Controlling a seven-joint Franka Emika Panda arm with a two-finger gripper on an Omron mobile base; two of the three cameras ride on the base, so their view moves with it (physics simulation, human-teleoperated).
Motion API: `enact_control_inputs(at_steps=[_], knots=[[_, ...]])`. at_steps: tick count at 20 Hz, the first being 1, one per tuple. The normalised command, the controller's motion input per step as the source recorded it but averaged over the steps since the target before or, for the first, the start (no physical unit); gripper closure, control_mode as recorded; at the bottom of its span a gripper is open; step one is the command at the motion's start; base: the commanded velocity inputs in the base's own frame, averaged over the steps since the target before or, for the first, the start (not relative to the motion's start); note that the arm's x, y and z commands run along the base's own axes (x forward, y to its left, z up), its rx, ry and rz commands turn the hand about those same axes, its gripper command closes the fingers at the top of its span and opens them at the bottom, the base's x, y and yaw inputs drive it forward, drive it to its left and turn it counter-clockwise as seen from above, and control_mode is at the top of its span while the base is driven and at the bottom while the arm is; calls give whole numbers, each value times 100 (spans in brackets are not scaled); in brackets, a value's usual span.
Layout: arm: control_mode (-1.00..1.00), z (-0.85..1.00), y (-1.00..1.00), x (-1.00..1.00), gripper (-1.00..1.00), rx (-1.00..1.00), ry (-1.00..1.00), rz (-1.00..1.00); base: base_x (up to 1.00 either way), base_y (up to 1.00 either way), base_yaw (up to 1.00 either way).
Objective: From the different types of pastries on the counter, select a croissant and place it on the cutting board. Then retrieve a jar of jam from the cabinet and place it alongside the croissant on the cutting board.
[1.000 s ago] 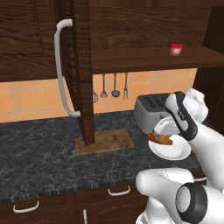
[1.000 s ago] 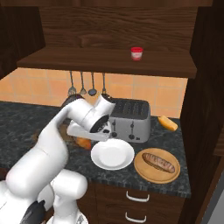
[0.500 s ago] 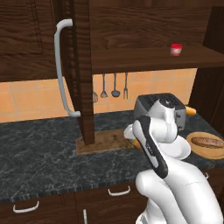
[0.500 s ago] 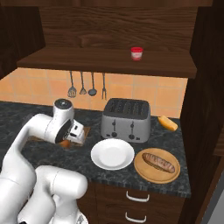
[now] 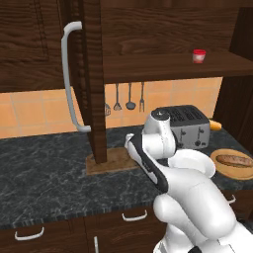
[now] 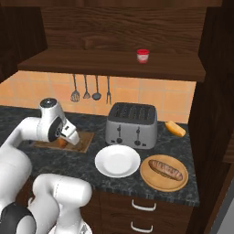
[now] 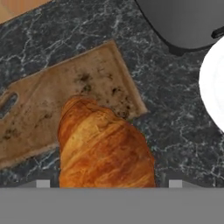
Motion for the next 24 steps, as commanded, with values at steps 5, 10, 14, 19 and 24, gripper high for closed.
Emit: enact_control_inputs(at_steps=[5,10,14,19,24], knots=[[-100,9,0,60,100,0,6,-5,0,0,0],[-100,-11,0,56,100,-1,0,-3,0,0,0],[-100,-36,0,30,100,0,0,-2,0,0,0],[-100,-38,0,20,100,0,-3,-5,0,0,0],[-100,-39,0,12,100,0,-1,-3,0,0,0]])
